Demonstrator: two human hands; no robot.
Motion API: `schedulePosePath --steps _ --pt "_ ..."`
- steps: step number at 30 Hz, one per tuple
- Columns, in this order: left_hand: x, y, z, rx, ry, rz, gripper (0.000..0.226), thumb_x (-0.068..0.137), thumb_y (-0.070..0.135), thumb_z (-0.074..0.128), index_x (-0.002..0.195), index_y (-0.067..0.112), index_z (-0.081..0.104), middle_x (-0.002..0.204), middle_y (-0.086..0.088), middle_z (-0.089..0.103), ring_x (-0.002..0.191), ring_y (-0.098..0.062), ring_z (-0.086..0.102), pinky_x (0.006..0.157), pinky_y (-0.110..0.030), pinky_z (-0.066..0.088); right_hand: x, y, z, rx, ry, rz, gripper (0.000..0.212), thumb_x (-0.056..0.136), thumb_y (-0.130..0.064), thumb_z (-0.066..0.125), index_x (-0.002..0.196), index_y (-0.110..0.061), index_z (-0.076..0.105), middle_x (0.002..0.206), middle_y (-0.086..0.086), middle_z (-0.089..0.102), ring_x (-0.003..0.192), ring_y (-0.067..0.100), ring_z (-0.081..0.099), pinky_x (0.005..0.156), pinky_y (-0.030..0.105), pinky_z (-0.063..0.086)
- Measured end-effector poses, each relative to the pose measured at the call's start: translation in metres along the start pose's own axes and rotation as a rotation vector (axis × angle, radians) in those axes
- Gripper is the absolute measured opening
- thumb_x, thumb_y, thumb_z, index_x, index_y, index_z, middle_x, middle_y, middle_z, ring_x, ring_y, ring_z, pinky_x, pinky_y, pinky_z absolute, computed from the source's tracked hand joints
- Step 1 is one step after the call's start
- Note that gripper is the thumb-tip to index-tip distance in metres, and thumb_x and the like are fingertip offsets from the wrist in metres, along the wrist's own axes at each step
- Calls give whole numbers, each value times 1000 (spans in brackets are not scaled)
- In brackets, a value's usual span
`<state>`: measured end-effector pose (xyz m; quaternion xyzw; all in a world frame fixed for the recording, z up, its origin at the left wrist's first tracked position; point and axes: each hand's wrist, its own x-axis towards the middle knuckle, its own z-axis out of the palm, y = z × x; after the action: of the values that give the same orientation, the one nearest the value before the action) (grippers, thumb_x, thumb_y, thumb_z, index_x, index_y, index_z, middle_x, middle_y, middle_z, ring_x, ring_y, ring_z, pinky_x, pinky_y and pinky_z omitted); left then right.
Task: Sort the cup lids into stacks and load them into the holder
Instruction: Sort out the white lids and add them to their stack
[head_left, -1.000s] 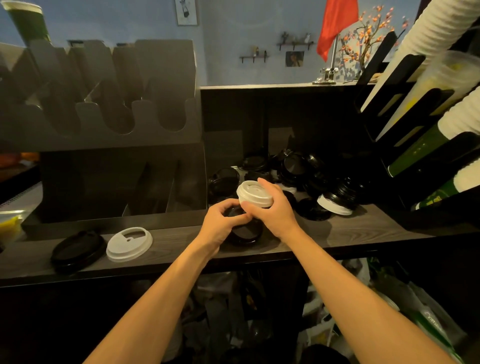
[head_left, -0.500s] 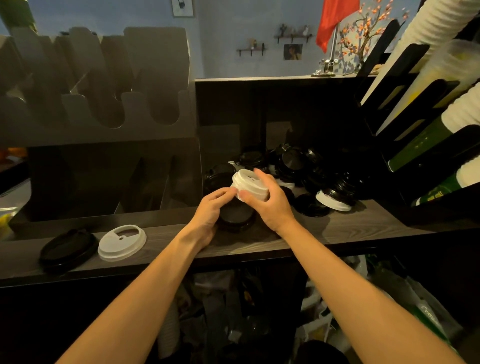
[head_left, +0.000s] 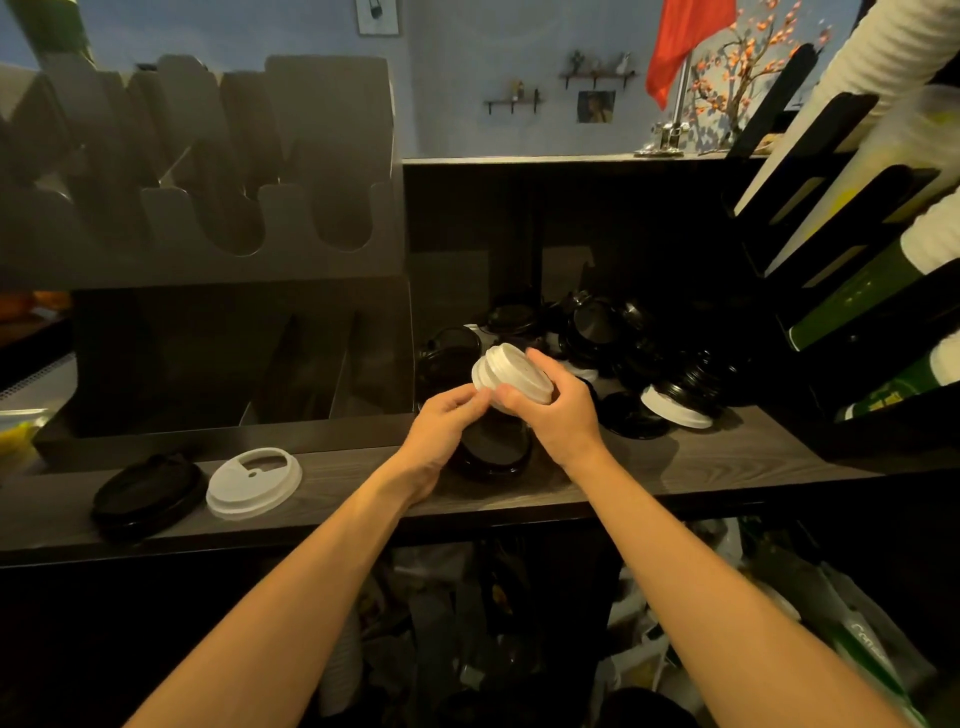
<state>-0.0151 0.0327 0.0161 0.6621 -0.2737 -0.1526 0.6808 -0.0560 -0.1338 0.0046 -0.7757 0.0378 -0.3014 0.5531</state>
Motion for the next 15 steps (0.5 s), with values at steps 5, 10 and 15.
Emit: schedulePosePath --steps 5,10,15 --pt "3 5 -1 -121 81 -97 43 109 44 37 121 22 72 112 -3 77 110 -17 71 101 -34 52 -2 -1 -1 -2 -50 -55 77 80 -33 84 147 -17 50 139 -5 56 120 2 54 100 24 52" --pt "5 1 -5 -98 200 26 23 104 28 56 103 27 79 108 -3 77 113 -26 68 105 -44 51 -2 -2 0 -45 -65 -105 76 80 -36 84 146 -27 46 137 -16 51 124 -3 49 100 23 47" --pt "3 -6 -3 38 139 104 21 103 27 57 106 20 77 105 -1 77 109 -21 68 100 -39 54 -2 -4 1 -73 -36 -144 72 75 -49 84 138 -36 52 136 -21 51 127 -3 46 102 21 44"
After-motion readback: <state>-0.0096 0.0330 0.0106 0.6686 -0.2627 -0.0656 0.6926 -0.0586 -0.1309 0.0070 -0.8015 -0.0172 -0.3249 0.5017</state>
